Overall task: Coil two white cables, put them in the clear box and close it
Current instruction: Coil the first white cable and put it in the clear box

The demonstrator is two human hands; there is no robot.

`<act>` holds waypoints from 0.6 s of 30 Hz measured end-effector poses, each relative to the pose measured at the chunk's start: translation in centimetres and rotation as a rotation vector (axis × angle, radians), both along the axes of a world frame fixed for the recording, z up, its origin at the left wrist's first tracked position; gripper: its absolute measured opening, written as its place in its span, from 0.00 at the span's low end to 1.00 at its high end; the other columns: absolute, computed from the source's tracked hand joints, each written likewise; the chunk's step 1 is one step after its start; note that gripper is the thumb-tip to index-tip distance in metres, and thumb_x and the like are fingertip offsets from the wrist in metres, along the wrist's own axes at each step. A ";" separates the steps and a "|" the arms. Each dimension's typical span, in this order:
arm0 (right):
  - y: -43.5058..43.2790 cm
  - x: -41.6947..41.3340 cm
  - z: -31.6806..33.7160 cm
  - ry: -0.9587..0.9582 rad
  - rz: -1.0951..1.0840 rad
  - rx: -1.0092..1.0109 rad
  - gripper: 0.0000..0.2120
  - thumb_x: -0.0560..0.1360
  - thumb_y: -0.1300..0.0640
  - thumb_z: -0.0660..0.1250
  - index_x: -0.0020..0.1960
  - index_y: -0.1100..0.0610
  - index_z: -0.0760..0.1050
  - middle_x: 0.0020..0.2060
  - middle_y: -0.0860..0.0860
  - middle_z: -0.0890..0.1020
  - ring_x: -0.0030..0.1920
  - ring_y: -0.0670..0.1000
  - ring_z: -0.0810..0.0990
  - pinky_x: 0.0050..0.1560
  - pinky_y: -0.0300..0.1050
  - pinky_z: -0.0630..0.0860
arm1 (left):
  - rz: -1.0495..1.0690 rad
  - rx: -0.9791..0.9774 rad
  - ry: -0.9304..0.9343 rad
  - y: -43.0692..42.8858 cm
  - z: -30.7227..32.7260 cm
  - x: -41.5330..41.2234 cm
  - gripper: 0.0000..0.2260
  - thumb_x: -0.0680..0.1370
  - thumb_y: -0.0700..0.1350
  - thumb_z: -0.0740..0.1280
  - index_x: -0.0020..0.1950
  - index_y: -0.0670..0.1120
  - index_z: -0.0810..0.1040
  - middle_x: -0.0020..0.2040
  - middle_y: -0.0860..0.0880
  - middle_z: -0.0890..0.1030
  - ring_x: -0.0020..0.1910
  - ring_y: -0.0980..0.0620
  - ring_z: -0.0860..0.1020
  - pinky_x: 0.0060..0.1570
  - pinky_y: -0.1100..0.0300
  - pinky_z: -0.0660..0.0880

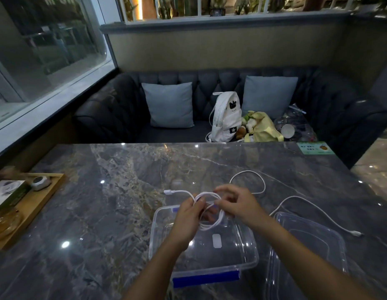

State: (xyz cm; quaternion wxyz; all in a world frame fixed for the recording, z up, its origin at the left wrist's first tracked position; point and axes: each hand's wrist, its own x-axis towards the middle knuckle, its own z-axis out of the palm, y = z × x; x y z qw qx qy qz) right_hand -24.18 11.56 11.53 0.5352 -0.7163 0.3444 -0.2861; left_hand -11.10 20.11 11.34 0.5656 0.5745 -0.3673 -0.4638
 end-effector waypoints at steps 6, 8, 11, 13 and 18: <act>0.4 -0.1 1.1 0.376 0.147 -0.982 0.04 0.69 0.57 0.71 0.43 0.56 0.80 0.41 0.55 0.79 0.36 0.54 0.77 0.30 0.44 0.72 | 0.040 0.074 0.006 -0.2 -0.5 0.0 0.13 0.79 0.38 0.57 0.44 0.39 0.80 0.34 0.46 0.83 0.33 0.54 0.80 0.34 0.65 0.77; 0.5 0.1 1.5 0.439 0.195 -1.141 0.02 0.66 0.57 0.73 0.38 0.55 0.81 0.39 0.54 0.80 0.35 0.54 0.78 0.30 0.42 0.71 | 0.044 0.075 0.024 -0.3 -0.7 0.0 0.13 0.79 0.37 0.57 0.41 0.39 0.80 0.33 0.45 0.83 0.33 0.52 0.81 0.34 0.63 0.78; 0.4 0.6 1.8 0.560 0.232 -1.236 0.04 0.62 0.56 0.76 0.33 0.50 0.81 0.36 0.49 0.79 0.36 0.51 0.79 0.33 0.40 0.72 | 0.035 0.075 0.037 -0.5 -0.8 0.2 0.14 0.79 0.37 0.57 0.40 0.41 0.80 0.31 0.47 0.84 0.32 0.52 0.82 0.33 0.63 0.77; 0.3 0.9 1.9 0.605 0.243 -1.278 0.03 0.62 0.54 0.73 0.33 0.49 0.80 0.34 0.47 0.77 0.34 0.49 0.76 0.34 0.40 0.70 | 0.011 0.070 0.023 -0.6 -1.0 0.5 0.14 0.79 0.37 0.58 0.39 0.41 0.81 0.32 0.46 0.84 0.32 0.52 0.82 0.33 0.62 0.77; 0.0 1.3 2.1 0.589 0.325 -1.273 0.07 0.57 0.57 0.76 0.29 0.50 0.78 0.30 0.47 0.76 0.32 0.49 0.76 0.34 0.38 0.69 | -0.076 0.111 -0.114 -0.9 -1.5 1.2 0.14 0.77 0.42 0.61 0.36 0.46 0.82 0.34 0.47 0.83 0.35 0.51 0.81 0.40 0.56 0.77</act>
